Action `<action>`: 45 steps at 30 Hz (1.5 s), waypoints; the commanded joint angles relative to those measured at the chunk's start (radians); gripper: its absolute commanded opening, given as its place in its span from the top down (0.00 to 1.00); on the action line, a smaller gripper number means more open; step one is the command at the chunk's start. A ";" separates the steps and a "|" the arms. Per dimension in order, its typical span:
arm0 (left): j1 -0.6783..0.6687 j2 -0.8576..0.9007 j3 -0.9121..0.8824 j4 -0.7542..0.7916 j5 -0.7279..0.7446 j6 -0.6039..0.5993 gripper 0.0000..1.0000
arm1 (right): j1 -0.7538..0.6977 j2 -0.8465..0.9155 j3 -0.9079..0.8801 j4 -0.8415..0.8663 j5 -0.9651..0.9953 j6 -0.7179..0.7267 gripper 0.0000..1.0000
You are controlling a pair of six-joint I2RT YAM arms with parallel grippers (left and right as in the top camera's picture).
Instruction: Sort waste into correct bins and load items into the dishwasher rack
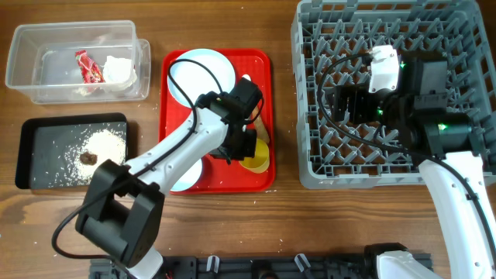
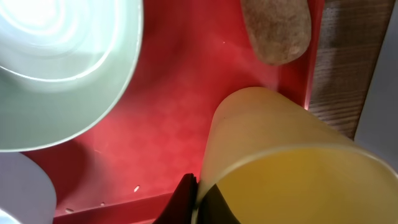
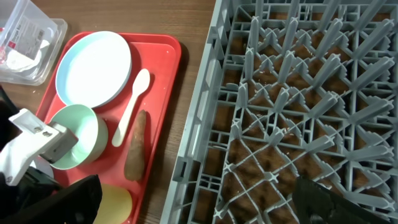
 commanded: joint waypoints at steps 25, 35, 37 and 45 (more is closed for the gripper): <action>0.480 -0.096 0.159 0.336 1.289 -0.127 0.96 | 0.000 0.198 0.015 0.521 -1.034 0.007 0.00; 0.468 -0.095 0.159 0.332 1.295 -0.161 0.96 | 0.028 0.233 0.015 0.613 -1.063 0.008 0.01; 0.454 -0.095 0.159 0.332 1.295 -0.165 0.96 | 0.050 0.233 0.015 0.629 -1.054 0.008 0.01; 0.405 -0.096 0.159 0.332 1.295 -0.209 0.96 | 0.103 0.233 0.015 0.636 -0.928 0.007 0.04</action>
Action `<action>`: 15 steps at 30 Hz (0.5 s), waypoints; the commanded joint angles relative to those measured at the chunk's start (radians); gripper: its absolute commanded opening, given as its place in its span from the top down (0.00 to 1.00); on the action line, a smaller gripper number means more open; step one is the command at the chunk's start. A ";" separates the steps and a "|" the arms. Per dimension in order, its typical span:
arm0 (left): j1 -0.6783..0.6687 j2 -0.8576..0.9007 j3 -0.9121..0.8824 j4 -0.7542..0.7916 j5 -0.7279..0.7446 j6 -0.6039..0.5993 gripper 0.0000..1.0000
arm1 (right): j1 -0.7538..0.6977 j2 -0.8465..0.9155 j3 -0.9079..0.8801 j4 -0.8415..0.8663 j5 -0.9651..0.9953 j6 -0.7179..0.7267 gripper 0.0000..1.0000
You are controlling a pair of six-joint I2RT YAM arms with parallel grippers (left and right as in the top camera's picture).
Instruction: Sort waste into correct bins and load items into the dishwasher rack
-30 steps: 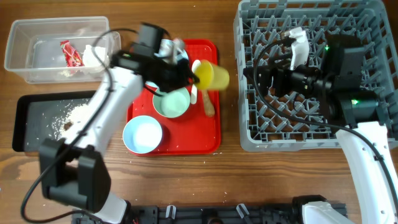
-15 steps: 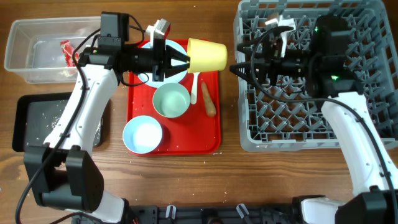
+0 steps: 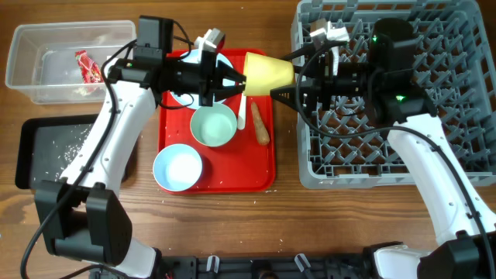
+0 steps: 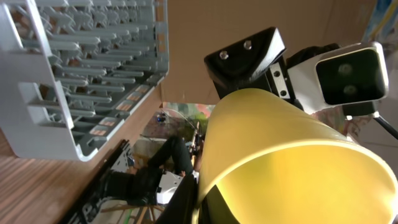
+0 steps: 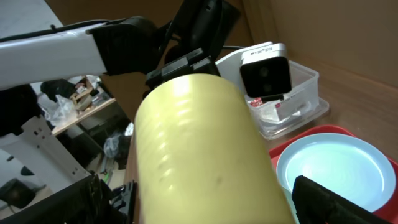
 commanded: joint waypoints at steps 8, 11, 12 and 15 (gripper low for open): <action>-0.014 -0.018 0.009 0.001 0.033 -0.027 0.96 | 0.007 0.015 0.014 0.005 0.025 -0.004 0.32; -0.014 -0.018 0.009 0.001 0.032 -0.027 0.96 | 0.007 0.015 0.014 0.006 -0.003 -0.005 0.36; -0.014 -0.019 0.009 0.001 0.029 -0.027 0.96 | 0.007 0.015 0.014 0.006 -0.014 -0.005 0.38; -0.014 -0.018 0.009 0.002 0.022 -0.027 0.96 | 0.007 0.015 0.014 0.005 -0.024 -0.004 0.42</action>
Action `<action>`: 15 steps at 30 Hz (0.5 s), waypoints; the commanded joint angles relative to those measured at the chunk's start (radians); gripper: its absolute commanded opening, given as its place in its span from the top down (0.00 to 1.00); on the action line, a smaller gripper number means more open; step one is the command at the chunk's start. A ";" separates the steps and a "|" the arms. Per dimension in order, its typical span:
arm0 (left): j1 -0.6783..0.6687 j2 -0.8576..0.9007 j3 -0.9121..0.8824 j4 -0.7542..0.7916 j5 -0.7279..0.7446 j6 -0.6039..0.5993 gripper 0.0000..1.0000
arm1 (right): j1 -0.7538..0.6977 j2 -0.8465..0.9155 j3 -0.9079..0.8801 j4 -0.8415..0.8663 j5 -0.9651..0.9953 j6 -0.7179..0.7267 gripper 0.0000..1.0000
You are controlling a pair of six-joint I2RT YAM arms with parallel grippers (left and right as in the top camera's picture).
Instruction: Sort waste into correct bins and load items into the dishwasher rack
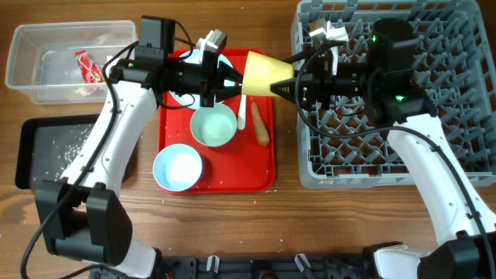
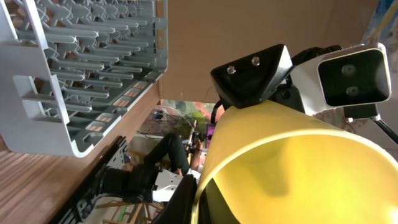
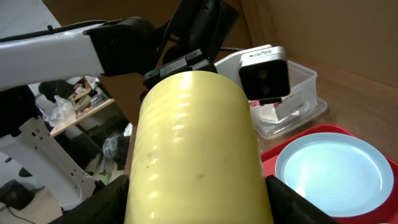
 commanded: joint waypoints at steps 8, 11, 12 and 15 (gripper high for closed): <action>-0.007 -0.018 0.009 0.002 0.019 -0.002 0.94 | -0.027 0.015 0.014 0.005 -0.024 0.029 0.50; -0.006 -0.018 0.009 0.005 0.019 -0.002 0.92 | -0.059 0.015 0.014 0.005 -0.024 0.048 0.50; -0.006 -0.018 0.009 0.005 0.018 -0.002 0.92 | -0.063 0.015 0.014 0.005 -0.024 0.054 0.50; -0.006 -0.018 0.009 0.005 0.012 -0.002 0.89 | -0.081 0.015 0.014 0.004 -0.024 0.071 0.50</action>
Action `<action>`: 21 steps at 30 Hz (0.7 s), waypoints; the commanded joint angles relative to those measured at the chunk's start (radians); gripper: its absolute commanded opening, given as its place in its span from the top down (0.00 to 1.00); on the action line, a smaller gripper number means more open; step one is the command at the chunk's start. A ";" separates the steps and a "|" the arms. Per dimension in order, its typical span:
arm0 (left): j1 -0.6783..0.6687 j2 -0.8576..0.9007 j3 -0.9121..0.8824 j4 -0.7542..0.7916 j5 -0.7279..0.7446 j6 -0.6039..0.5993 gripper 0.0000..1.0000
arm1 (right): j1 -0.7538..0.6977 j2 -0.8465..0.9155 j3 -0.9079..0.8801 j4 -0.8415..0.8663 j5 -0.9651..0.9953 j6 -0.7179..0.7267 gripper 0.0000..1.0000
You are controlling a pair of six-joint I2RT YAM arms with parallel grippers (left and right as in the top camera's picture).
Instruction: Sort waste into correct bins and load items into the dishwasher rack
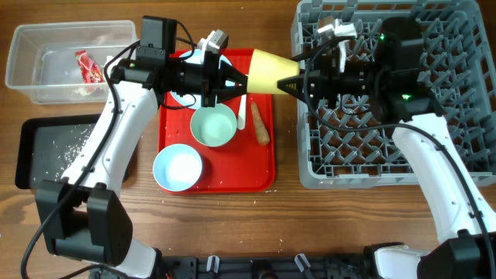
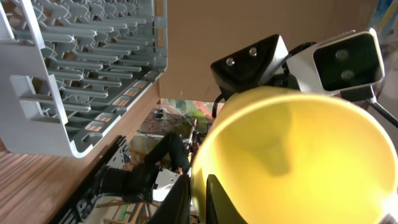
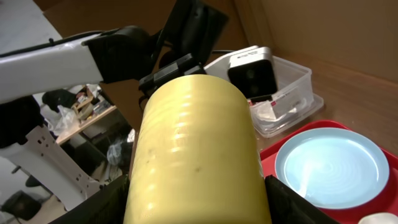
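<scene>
A yellow cup (image 1: 271,71) hangs on its side in the air between the red tray (image 1: 267,174) and the grey dish rack (image 1: 465,159). My right gripper (image 1: 298,81) is shut on its base end, a finger pressed on each side of the cup (image 3: 196,155). My left gripper (image 1: 242,80) is at the cup's mouth. Its fingers (image 2: 217,202) stand a little apart on either side of the rim, one inside the cup (image 2: 298,155). On the tray lie a green bowl (image 1: 213,126), a blue bowl (image 1: 178,167), a white spoon (image 1: 242,116) and a brown food piece (image 1: 262,124).
A pale blue plate (image 3: 339,171) lies at the back of the tray, partly under my left arm. A clear bin (image 1: 46,70) with wrappers stands at the far left. In front of it is a black tray (image 1: 46,155) with crumbs.
The gap between my left fingers has widened at the cup's rim. The cup and my right gripper have shifted slightly to the right, toward the rack.
My left gripper was shut on the cup's rim at the tray's front right corner, and the right gripper hung over the rack. Then the cup lay sideways in the air with the right fingers apart round its base. They then shut on it, and now the left has loosened.
</scene>
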 commanded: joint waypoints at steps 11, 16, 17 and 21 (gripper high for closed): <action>-0.002 -0.018 0.009 0.000 -0.080 -0.002 0.81 | -0.121 0.015 0.014 -0.139 0.016 -0.026 0.50; -0.002 -0.018 0.008 -0.032 -0.138 0.071 0.80 | -0.121 0.015 0.014 -0.182 0.080 -0.031 0.41; -0.002 -0.018 0.008 -0.068 -0.178 0.095 0.79 | -0.121 0.015 0.014 -0.193 0.095 -0.032 0.37; -0.002 -0.018 0.008 -0.298 -0.439 0.227 0.74 | -0.121 0.015 0.014 -0.261 0.147 -0.065 0.23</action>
